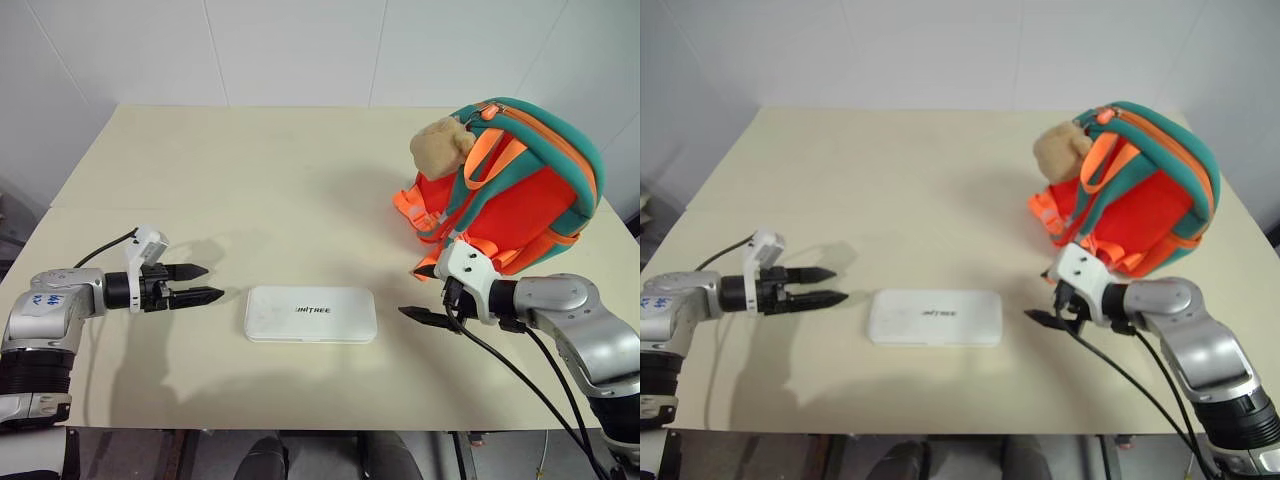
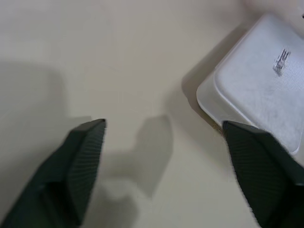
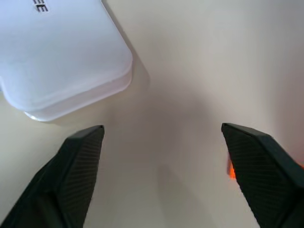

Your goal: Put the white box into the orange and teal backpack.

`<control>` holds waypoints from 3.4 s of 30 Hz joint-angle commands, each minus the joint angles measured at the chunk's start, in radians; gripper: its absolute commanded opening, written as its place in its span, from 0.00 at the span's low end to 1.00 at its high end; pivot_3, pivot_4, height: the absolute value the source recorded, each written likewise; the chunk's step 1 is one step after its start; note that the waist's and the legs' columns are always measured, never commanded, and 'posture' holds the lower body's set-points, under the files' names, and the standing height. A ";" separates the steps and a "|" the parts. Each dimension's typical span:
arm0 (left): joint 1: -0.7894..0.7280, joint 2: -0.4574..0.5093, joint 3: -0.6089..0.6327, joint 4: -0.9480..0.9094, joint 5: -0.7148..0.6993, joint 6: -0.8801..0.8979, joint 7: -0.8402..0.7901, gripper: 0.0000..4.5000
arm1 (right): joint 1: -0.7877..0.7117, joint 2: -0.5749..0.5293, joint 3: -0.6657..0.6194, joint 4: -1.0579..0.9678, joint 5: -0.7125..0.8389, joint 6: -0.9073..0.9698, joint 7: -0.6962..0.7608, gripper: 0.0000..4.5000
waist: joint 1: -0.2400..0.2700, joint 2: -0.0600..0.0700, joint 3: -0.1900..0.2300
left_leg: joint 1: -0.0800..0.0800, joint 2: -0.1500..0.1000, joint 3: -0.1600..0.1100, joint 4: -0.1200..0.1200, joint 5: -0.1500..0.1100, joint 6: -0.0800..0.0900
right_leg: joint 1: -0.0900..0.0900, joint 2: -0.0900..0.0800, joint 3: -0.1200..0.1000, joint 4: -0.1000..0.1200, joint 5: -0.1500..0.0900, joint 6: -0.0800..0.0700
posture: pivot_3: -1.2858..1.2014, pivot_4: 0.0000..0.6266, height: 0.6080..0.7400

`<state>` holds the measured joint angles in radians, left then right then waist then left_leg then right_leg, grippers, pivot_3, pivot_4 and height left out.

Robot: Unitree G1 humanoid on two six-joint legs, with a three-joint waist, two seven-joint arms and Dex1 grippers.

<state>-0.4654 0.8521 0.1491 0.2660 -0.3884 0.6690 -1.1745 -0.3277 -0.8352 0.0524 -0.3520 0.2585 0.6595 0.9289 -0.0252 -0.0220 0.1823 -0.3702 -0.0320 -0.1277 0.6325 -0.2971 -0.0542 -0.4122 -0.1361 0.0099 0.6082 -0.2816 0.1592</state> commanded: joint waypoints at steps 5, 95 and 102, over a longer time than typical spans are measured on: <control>0.058 0.041 0.082 -0.091 -0.076 0.060 0.008 1.00 | 0.019 -0.023 -0.047 -0.017 0.006 -0.034 -0.007 1.00 | -0.001 0.000 0.000 | 0.000 0.000 0.000 0.000 0.000 0.000 | 0.000 0.000 0.000 0.000 0.000 0.000 | 0.52 0.24 1.00; -0.063 -0.227 -0.091 0.062 -0.340 0.517 0.111 0.51 | -0.004 0.130 0.096 0.007 -0.089 -0.194 -0.071 1.00 | 0.022 0.000 0.000 | 0.001 0.000 0.001 0.003 0.001 -0.003 | 0.001 0.000 0.002 -0.005 0.003 -0.001 | 0.52 0.24 1.00; -0.102 -0.237 -0.065 0.121 -0.341 0.569 0.141 0.33 | 0.000 0.136 0.093 0.003 -0.093 -0.197 -0.071 1.00 | 0.023 -0.001 0.000 | 0.002 0.000 0.001 0.004 0.001 -0.003 | 0.003 0.001 0.002 -0.005 0.005 -0.001 | 0.52 0.24 1.00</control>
<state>-0.5565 0.6177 0.0708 0.3730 -0.7434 1.2317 -1.0741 -0.3315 -0.6985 0.1499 -0.3146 0.1668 0.4767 0.8602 -0.0026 -0.0226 0.1819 -0.3680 -0.0321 -0.1270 0.6364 -0.2962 -0.0568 -0.4096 -0.1352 0.0118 0.6030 -0.2764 0.1588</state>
